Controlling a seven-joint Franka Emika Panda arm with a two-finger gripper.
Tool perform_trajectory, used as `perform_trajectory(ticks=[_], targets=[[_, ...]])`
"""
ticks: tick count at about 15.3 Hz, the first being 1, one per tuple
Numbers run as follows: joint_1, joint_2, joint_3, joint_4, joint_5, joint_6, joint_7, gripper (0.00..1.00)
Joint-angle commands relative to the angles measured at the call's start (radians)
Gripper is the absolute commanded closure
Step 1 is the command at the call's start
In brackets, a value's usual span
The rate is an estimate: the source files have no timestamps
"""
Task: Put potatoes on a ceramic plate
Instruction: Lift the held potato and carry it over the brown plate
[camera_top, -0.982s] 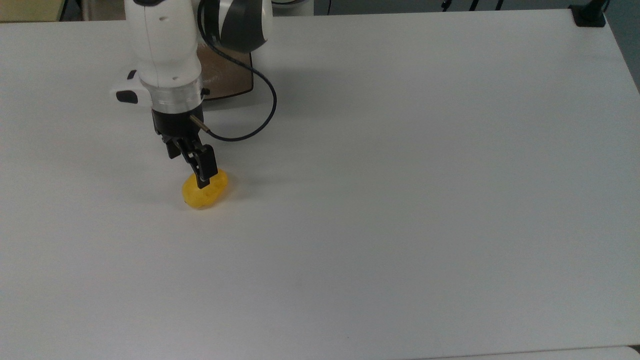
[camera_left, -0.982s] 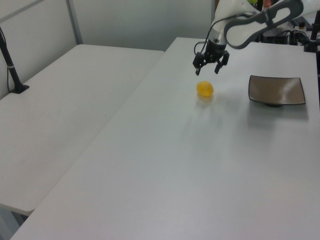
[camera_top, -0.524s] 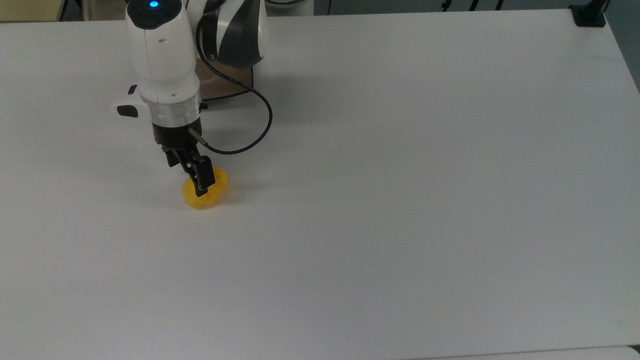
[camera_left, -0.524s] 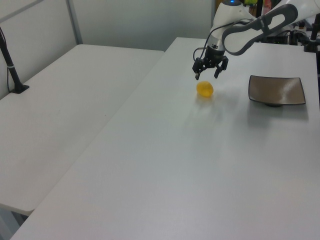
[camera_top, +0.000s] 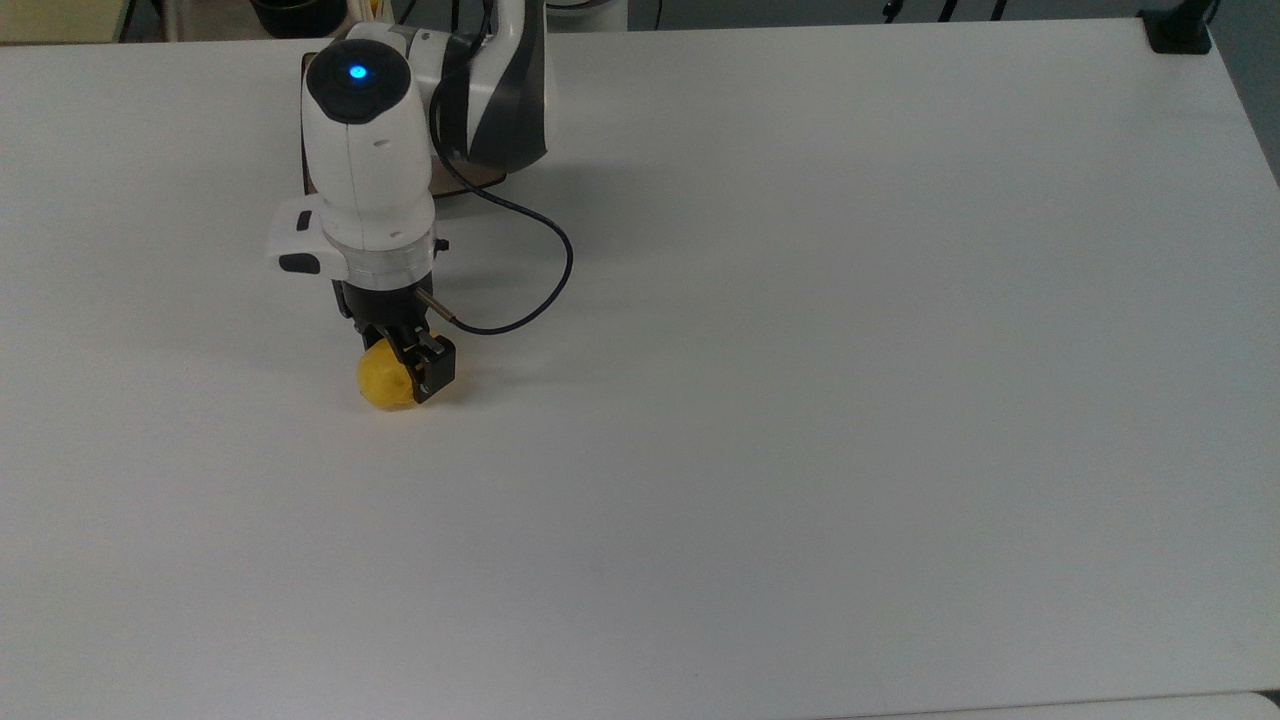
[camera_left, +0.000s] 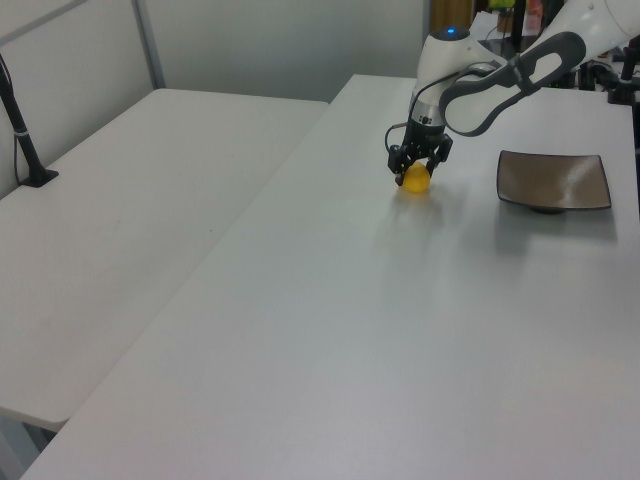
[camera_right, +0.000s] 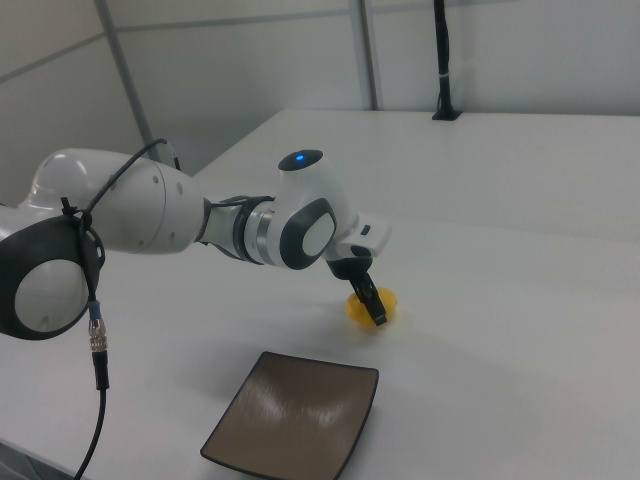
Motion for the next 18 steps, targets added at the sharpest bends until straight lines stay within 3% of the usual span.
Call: perform_trajectory(ticks=[1,6,9,14,18], targets=[[0.007,0.005,-0.003,0.013,-0.024,0.007,0.025,0.54],[0.002,-0.012,-0.003,0.039,-0.020,-0.001,0.019,0.54],[-0.007,-0.083,-0.003,0.010,-0.020,-0.045,-0.005,0.54],[-0.032,-0.206,-0.001,-0.034,0.011,-0.234,-0.174,0.53],[-0.047,-0.378,-0.007,-0.165,0.051,-0.373,-0.369,0.53]])
